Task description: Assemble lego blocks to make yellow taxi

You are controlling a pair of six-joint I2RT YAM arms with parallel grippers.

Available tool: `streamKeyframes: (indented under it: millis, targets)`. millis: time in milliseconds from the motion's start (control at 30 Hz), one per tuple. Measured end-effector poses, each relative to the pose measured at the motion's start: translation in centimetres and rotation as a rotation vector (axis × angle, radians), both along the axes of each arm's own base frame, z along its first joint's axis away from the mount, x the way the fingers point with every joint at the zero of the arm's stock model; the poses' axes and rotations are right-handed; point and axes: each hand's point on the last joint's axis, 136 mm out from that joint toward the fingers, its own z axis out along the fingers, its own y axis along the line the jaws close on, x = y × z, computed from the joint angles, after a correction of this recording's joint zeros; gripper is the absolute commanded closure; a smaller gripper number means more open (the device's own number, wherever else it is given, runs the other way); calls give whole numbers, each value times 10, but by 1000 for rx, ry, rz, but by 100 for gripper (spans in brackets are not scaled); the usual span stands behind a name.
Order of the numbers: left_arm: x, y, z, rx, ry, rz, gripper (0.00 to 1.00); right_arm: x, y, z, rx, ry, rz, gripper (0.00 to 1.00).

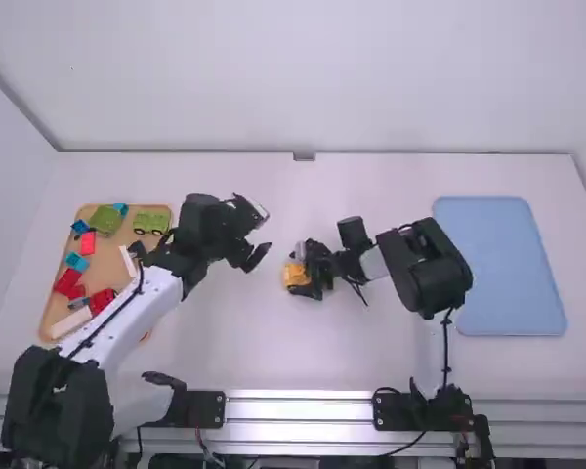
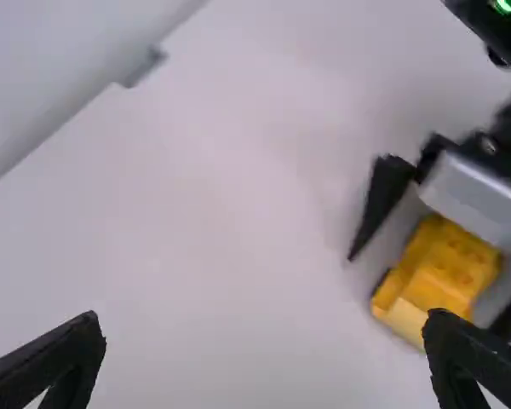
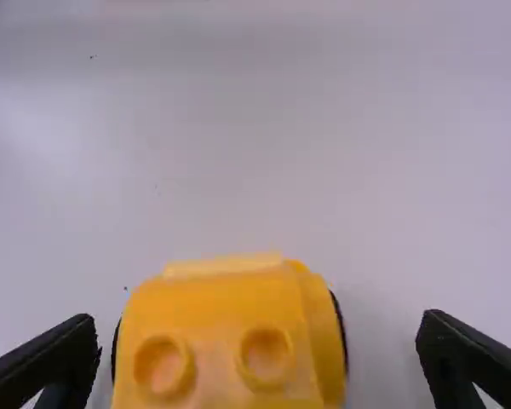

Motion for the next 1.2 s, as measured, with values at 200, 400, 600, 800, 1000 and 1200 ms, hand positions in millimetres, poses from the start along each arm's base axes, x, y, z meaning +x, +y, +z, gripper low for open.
streamKeyframes:
  millis: [200, 400, 600, 800, 1000, 1200]
  targets:
    - [9, 24, 0, -5, 17, 177, 1, 2, 0, -1, -6, -6, -4, 46]
    - [11, 29, 0, -6, 16, 217, 1, 10, -5, 0, -9, 48, -48, 62]
    - [15, 29, 4, -14, -3, 226, 1, 26, -55, 12, -140, 182, -210, 64]
    - [19, 37, 7, 10, -27, 267, 1, 51, -151, 51, -359, 131, -474, 68]
    - [24, 47, 9, 35, -51, 321, 1, 79, -268, 86, -460, 36, -815, 73]
    - [27, 48, 14, 33, -75, 332, 1, 103, -375, 103, -395, -25, -1198, 68]
